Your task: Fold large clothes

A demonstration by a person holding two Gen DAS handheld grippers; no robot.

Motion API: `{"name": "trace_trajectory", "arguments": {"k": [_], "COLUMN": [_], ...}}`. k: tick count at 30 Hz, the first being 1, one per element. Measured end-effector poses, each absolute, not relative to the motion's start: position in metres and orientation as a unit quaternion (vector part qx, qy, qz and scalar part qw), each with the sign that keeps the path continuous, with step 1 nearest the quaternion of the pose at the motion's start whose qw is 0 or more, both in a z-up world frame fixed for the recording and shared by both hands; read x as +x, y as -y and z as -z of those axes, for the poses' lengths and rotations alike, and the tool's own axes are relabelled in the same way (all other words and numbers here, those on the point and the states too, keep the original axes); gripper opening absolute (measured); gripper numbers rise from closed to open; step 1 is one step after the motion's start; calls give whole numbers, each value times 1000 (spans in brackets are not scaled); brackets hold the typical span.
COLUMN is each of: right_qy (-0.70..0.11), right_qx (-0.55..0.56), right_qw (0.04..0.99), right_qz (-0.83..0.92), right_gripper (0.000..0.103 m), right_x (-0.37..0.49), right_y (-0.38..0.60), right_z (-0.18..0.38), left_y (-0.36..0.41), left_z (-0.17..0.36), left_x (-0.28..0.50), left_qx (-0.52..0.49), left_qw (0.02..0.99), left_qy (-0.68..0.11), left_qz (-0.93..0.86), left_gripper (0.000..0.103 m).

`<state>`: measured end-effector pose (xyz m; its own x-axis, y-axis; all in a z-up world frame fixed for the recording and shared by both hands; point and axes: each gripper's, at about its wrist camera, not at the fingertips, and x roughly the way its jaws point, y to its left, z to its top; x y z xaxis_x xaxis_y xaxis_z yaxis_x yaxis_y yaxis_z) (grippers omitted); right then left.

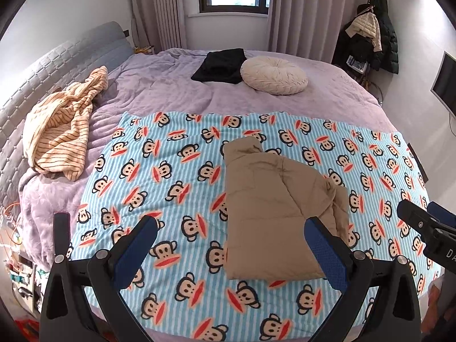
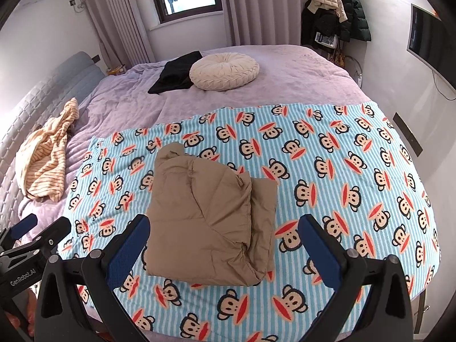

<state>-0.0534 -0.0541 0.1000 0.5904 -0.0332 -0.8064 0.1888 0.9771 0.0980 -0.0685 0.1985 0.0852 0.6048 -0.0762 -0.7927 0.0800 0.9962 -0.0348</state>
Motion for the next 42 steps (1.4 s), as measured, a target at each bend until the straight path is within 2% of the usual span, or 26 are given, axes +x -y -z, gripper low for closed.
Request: {"name": "trace_trajectory", "arguments": {"k": [42], "right_qy": [-452], "right_qx": [90], "right_qw": [886], "right_qz": [60], "right_gripper": [103], "right_x": [-57], "right_y": [48], "right_z": [-99], "left_y": [-200], "left_z": [-81], "left_x": [-70], "left_qx": [-3], "left_qw": [892], "left_qy": [-450], "left_qz": [40], "left_gripper": [103]}}
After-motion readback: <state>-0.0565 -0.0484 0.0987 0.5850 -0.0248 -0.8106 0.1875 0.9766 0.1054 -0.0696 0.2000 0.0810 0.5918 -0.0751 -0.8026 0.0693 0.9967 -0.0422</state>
